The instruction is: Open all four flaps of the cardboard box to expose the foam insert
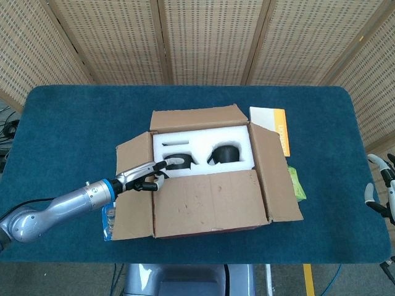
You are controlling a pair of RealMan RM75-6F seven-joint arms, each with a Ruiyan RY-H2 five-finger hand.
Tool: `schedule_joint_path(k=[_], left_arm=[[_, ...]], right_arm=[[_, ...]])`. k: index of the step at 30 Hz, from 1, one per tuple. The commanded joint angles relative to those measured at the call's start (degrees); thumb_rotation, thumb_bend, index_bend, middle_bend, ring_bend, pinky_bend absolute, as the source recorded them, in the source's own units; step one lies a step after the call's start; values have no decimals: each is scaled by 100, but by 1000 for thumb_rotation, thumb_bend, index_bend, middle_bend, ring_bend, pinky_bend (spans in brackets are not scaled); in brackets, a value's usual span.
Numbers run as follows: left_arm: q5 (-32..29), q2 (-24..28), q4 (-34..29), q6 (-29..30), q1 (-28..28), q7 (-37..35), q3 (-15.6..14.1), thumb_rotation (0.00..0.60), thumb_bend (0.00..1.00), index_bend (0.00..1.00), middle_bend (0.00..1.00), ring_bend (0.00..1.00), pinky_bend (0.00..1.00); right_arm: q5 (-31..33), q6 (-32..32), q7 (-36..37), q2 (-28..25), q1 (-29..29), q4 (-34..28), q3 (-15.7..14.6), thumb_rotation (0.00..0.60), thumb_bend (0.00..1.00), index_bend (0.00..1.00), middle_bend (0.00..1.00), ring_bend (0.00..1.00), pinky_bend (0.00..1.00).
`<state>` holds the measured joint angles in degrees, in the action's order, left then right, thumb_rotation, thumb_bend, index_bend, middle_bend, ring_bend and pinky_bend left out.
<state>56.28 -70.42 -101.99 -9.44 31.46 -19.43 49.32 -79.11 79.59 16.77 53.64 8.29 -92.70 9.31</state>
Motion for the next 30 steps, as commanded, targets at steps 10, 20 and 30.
schedule_joint_path(k=[10, 20, 30], left_arm=[[-620, -15, 136, -611, -263, 365, 296, 320, 793, 35, 0, 37, 177], [-1381, -266, 260, -1219, -696, 776, 862, 320, 790, 35, 0, 37, 177], [-2179, -488, 500, -1991, -1003, 1182, 1237, 320, 787, 35, 0, 38, 177]], right_arm=[[-6, 14, -17, 13, 5, -15, 13, 600, 672, 122, 207, 0, 0], [-1, -17, -77, 22, 38, -48, 28, 600, 672, 122, 207, 0, 0], [24, -13, -126, 10, 39, -96, 41, 600, 672, 122, 207, 0, 0]])
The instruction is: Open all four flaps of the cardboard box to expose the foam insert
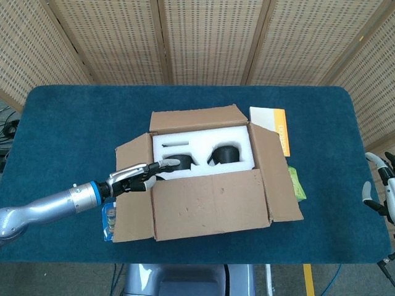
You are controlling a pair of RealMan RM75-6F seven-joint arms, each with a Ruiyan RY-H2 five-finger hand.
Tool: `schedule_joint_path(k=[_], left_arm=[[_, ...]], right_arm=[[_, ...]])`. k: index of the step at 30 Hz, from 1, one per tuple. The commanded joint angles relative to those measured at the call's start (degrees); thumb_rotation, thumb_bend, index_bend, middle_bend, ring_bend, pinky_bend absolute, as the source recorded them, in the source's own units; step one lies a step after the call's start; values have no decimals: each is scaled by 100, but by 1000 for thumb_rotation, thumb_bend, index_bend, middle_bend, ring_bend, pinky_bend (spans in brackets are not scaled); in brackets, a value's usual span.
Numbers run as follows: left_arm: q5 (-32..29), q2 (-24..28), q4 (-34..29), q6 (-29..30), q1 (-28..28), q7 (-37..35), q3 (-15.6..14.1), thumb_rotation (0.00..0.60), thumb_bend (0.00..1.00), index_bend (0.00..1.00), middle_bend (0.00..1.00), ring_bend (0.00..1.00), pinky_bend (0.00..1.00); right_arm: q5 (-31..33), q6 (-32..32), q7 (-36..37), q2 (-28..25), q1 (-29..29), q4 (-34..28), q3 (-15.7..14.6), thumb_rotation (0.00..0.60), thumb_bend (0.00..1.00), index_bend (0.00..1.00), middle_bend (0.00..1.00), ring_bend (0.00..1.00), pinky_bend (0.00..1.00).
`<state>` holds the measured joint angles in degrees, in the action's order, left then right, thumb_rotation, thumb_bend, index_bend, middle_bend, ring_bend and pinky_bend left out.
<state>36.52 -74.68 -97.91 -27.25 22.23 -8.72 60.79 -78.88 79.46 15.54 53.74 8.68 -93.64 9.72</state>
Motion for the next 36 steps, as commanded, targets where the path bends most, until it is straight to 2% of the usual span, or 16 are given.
schedule_joint_path(k=[1, 14, 28, 36], left_arm=[[-281, -78, 111, -278, -102, 143, 115, 319, 787, 35, 0, 38, 177], [-961, -148, 239, -958, -342, 531, 343, 318, 788, 35, 0, 37, 177], [-1447, -265, 1, -1358, -600, 980, 629, 318, 788, 35, 0, 28, 177], [-1650, -266, -86, -1646, -657, 1074, 644, 309, 787, 34, 0, 0, 141]], right_arm=[[1, -1, -7, 0, 0, -6, 0, 600, 672, 122, 207, 0, 0], [3, -2, -52, -2, 8, -52, 6, 600, 672, 122, 207, 0, 0], [18, -2, -86, -32, 3, -100, 10, 600, 672, 122, 207, 0, 0], [26, 7, -69, -38, -17, -89, 2, 600, 672, 122, 207, 0, 0]])
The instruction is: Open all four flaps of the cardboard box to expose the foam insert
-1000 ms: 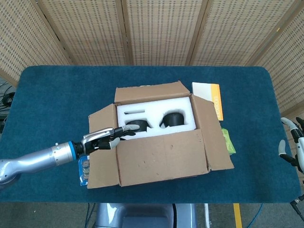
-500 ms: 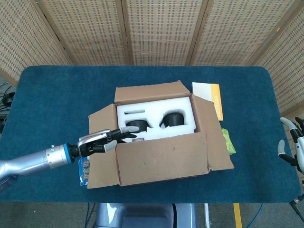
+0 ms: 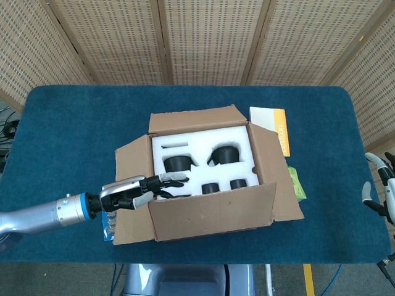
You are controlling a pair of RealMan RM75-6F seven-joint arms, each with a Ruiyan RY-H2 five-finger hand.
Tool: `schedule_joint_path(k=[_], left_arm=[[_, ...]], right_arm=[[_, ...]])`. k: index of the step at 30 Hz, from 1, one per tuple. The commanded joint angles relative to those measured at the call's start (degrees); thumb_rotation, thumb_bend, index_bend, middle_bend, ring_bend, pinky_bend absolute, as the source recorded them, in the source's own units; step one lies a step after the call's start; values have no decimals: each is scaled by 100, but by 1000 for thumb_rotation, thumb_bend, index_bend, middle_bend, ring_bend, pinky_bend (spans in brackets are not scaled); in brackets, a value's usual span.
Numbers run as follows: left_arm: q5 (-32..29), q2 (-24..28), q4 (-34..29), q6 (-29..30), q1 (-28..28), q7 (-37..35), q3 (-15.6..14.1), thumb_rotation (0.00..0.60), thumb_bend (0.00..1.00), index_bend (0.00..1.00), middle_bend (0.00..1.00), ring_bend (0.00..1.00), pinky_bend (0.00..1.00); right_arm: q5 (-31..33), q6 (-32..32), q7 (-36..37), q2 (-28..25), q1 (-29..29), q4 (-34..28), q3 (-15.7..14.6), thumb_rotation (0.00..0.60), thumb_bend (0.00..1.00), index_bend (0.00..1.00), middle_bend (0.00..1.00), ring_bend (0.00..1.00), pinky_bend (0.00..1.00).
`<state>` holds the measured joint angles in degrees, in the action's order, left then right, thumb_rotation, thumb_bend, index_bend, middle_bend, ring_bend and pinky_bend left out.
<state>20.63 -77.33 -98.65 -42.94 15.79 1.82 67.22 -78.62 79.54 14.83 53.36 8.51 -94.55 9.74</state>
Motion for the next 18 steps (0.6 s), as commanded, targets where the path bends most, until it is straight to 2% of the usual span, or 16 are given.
schedule_joint_path(k=[1, 4, 6, 14, 18], left_arm=[[-69, 4, -16, -113, -9, 36, -8, 300, 786, 34, 0, 0, 139], [-128, -2, -31, -152, 3, 26, -52, 247, 769, 23, 0, 0, 138], [-188, -3, -37, -185, 8, -15, -74, 215, 721, 6, 0, 0, 123], [-332, -17, -111, -287, -9, -80, -180, 166, 569, 0, 0, 0, 113], [-433, 33, -107, -448, -9, -225, -260, 136, 530, 0, 0, 0, 107]], right_arm=[[1, -4, 8, -1, -1, 5, -1, 600, 672, 122, 207, 0, 0], [3, -9, 19, 0, 0, 14, 0, 600, 672, 122, 207, 0, 0], [8, -12, 20, 4, -1, 21, -1, 600, 672, 122, 207, 0, 0], [9, -11, 38, -6, -5, 24, 2, 600, 672, 121, 207, 0, 0], [9, -11, 37, -12, -10, 22, 0, 600, 672, 121, 207, 0, 0]])
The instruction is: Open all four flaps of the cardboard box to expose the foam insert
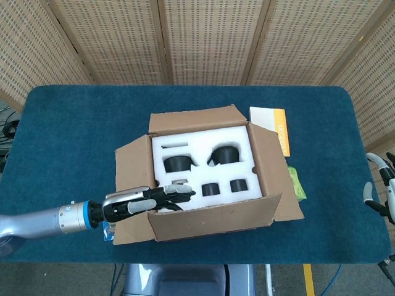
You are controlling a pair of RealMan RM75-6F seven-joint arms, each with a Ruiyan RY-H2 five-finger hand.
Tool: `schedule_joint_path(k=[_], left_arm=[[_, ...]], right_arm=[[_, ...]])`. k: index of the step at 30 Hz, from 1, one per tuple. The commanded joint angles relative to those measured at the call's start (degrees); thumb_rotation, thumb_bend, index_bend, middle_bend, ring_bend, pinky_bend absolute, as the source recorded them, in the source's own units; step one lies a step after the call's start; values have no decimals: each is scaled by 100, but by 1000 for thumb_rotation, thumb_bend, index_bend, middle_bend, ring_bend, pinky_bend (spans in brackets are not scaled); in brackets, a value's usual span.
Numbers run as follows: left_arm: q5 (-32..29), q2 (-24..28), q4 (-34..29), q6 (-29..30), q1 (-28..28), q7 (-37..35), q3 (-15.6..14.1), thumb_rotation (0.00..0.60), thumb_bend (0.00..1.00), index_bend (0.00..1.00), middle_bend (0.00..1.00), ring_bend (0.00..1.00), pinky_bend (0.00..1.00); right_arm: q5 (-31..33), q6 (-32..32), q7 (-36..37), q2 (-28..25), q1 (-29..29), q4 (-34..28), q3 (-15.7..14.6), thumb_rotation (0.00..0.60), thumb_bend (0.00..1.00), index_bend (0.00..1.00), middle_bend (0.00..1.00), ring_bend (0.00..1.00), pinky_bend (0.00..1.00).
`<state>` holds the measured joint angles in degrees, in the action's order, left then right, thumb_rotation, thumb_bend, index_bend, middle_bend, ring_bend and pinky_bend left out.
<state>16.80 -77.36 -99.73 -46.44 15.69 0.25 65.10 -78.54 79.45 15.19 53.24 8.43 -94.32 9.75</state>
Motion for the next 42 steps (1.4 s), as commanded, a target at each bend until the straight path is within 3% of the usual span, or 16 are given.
schedule_joint_path(k=[1, 15, 32, 38, 42], left_arm=[[-37, 47, -4, -117, -2, -50, -59, 136, 529, 0, 0, 0, 103], [88, 254, -28, -624, -30, 126, -315, 134, 527, 0, 0, 0, 95], [500, 694, -174, -817, 47, 493, -767, 119, 522, 0, 0, 0, 92], [780, 850, -318, -430, -112, 1076, -669, 118, 521, 0, 0, 0, 54], [977, 889, -556, 178, -516, 1754, -423, 121, 528, 0, 0, 0, 54]], right_arm=[[2, -2, 3, 1, -1, -2, -1, 600, 672, 121, 207, 0, 0], [18, -12, -15, -3, 1, -22, 5, 600, 672, 121, 207, 0, 0], [4, -19, -12, -5, 3, -31, 0, 600, 672, 121, 207, 0, 0], [1, -25, -3, -3, 5, -24, -2, 600, 672, 121, 207, 0, 0], [-5, -55, -7, 3, 20, -13, -8, 600, 672, 121, 207, 0, 0]])
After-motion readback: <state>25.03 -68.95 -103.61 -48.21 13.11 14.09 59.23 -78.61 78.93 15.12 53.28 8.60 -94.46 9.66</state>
